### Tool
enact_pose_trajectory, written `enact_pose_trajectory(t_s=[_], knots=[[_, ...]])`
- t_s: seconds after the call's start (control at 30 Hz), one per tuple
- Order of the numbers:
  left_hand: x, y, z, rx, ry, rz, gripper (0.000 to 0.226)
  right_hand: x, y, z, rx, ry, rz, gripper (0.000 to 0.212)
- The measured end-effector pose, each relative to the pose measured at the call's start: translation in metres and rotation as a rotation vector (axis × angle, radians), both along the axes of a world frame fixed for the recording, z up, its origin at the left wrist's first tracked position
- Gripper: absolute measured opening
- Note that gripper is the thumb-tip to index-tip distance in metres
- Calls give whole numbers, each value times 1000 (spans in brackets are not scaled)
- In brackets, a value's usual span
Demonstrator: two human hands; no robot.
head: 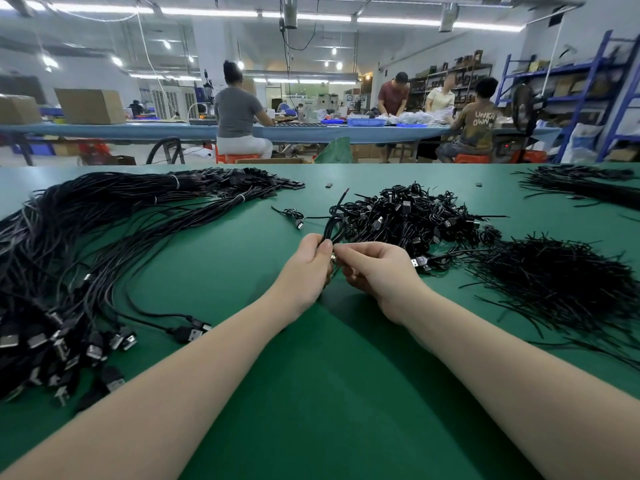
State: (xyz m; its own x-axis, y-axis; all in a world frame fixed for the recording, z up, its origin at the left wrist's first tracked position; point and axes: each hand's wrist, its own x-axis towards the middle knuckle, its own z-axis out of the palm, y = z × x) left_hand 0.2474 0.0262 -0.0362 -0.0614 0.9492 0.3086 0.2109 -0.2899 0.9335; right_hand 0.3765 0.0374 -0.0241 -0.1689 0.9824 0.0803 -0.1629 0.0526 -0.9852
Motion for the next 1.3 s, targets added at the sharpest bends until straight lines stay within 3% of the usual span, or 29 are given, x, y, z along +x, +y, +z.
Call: enact_pose_trajectory(t_s=[0.7,0.97,1.3], knots=[[2,0,3,-12,-190,-41,26,-5,-2,-1,-23,93,-9,13],[-1,-1,1,-23,-114,-30,25,2,-2,2,-19,-9,107,18],[2,-5,3,1,-37,-52,23,10,1,8,-129,11,197,11]])
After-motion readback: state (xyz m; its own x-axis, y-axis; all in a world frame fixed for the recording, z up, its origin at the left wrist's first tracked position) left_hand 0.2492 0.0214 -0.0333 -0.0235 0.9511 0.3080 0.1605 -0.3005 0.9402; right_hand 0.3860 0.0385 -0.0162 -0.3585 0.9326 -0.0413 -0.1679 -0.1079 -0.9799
